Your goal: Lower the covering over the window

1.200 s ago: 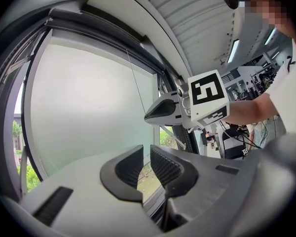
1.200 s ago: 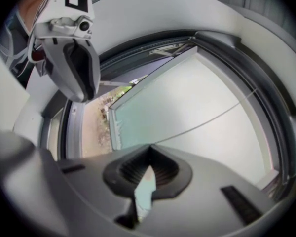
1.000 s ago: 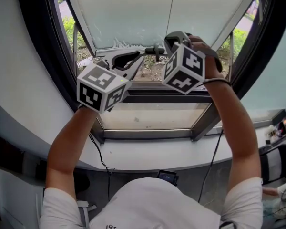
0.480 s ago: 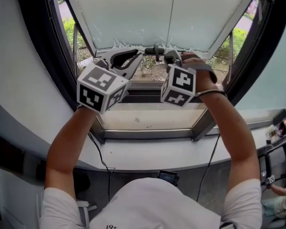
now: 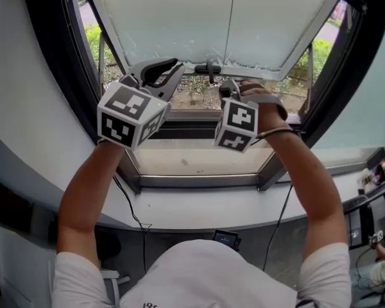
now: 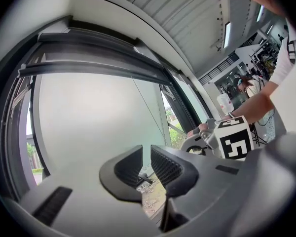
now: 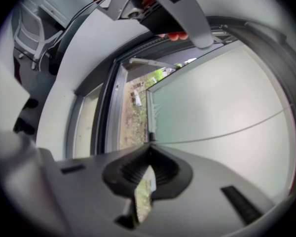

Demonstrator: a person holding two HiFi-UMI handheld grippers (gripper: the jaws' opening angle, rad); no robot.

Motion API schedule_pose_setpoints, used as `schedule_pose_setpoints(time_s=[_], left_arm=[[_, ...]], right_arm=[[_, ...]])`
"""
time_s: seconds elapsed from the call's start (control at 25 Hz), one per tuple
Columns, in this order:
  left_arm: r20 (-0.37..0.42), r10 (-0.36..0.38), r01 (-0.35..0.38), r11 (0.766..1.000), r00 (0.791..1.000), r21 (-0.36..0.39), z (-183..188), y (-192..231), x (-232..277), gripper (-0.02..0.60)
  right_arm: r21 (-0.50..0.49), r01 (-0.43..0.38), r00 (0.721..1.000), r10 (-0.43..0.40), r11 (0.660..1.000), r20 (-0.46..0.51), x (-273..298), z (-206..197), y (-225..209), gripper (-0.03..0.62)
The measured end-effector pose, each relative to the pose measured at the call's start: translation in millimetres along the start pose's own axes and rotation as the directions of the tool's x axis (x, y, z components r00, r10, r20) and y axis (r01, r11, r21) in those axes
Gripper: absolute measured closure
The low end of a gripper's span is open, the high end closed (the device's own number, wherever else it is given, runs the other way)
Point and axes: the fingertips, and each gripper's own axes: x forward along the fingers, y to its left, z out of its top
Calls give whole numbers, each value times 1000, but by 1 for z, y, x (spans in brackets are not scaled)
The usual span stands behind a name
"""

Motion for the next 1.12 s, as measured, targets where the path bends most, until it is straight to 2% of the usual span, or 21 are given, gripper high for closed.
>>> schedule_pose_setpoints(time_s=[0.12, 0.28, 0.52, 0.76, 0.88, 1.12], left_arm=[[6, -1, 1, 1000, 1000, 10, 5, 4, -2, 516], [23, -16, 16, 1000, 1000, 12, 12, 7, -3, 461], [9, 43, -44, 989, 999, 144, 24, 23, -5, 432], [12, 113, -111, 943, 994, 315, 52, 40, -5, 413], [11, 139, -134, 922, 990, 363, 63, 52, -4, 408], [-6, 203, -181, 888, 979, 423, 61, 73, 2, 402]], right_arm=[[-4, -32, 999, 32, 999, 3, 5, -1, 20, 571], [8, -66, 998, 66, 998, 6, 10, -2, 37, 571], [15, -95, 995, 95, 995, 1, 15, -1, 55, 571], [21, -120, 993, 120, 993, -4, 19, -3, 65, 571], [23, -145, 989, 145, 989, -10, 21, -3, 77, 571], [28, -184, 983, 185, 982, -16, 26, -5, 106, 571]])
